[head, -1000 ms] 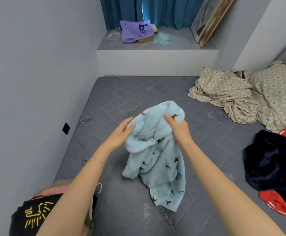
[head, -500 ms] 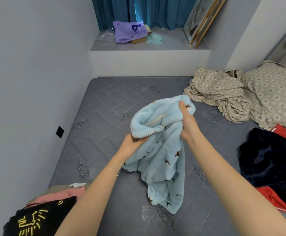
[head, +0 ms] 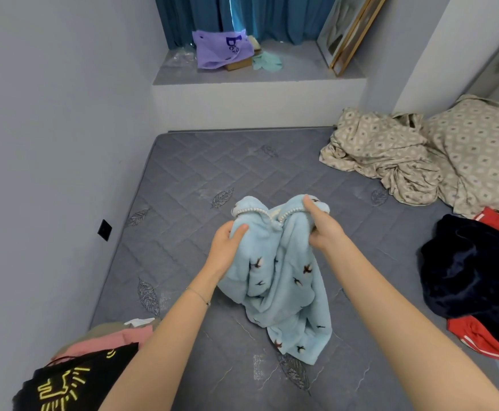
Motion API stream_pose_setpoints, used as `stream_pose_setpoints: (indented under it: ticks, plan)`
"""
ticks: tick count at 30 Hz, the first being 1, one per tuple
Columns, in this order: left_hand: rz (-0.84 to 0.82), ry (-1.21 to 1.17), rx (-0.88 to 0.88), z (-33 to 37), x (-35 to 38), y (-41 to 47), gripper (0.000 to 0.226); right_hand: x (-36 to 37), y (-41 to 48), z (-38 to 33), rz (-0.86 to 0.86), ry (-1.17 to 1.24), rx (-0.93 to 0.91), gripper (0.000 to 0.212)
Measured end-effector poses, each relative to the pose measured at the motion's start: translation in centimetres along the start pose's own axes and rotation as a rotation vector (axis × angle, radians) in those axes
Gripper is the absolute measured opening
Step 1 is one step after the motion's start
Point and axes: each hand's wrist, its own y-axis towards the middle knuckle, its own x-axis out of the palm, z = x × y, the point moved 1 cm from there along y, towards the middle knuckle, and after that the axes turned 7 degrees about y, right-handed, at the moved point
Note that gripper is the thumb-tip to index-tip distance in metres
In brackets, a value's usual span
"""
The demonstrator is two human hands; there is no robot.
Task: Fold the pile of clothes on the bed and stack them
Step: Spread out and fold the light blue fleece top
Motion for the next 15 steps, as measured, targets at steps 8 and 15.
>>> stream_pose_setpoints:
  ticks: [8,15]
  plan:
    - [-0.142,0.258,-0.13,-1.1,-2.8,0.8,0.03,-2.1,0.2,2.1,0.083,-0.571,-0.138,0.033]
    - [-0.216,0.617,-0.01,-3.5,-4.1,0.7,0.02,-5.4,0.5,7.4,0.1,-1.002,-0.138,0.047]
